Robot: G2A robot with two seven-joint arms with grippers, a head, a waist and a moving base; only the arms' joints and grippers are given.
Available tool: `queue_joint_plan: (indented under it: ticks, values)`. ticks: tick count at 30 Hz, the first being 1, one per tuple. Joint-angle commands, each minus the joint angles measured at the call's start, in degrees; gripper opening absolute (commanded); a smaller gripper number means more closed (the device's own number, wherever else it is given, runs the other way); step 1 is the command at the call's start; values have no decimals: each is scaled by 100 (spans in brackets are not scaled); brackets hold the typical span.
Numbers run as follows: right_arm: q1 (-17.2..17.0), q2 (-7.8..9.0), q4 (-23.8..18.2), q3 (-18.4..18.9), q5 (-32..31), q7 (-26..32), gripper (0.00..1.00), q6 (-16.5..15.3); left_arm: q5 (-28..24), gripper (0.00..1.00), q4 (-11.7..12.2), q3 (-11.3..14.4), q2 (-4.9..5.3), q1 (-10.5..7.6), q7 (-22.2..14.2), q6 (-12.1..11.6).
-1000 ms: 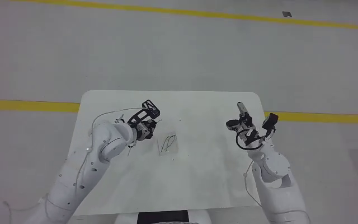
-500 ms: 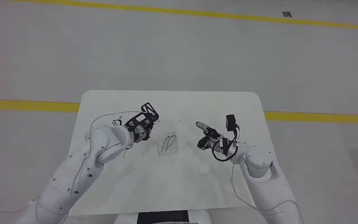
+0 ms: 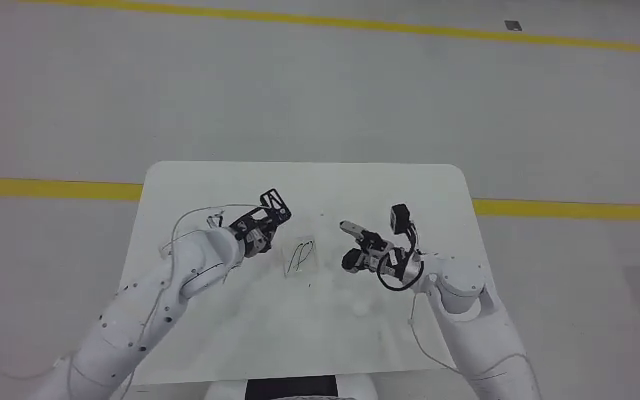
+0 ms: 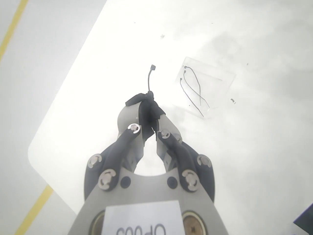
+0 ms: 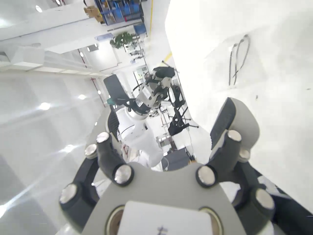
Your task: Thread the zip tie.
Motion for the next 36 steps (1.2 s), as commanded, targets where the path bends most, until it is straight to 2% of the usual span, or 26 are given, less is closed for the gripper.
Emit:
queue_joint_plan:
  ticks: [1,5,11,18,22,28,31,36]
  values:
    - [181,6,108,-202,23,424,100,4,161,0,-21,78,33,13,73,0]
    - [614,15,561,-748,-86,1052,100,4,302,0,-41,188,104,17,194,0]
    - [1069,-2,1074,-1289,84,1051,100,4,336,0,-107,299,200,-3,319,0]
    - [1108,-3,1061,-1285,206,1005,100,4,382,0,-136,322,215,-6,338,0]
    - [1089,-13,1218,-1353,244,783,100,4,451,0,-69,308,229,15,550,0]
    - [1323,-32,1679,-1580,619,718,100,4,571,0,-192,330,355,112,729,0]
    - [1384,-35,1694,-1615,701,753,100,4,697,0,-266,405,447,127,819,0]
    - [1376,-36,1693,-1621,699,730,100,0,697,0,-266,405,447,127,819,0]
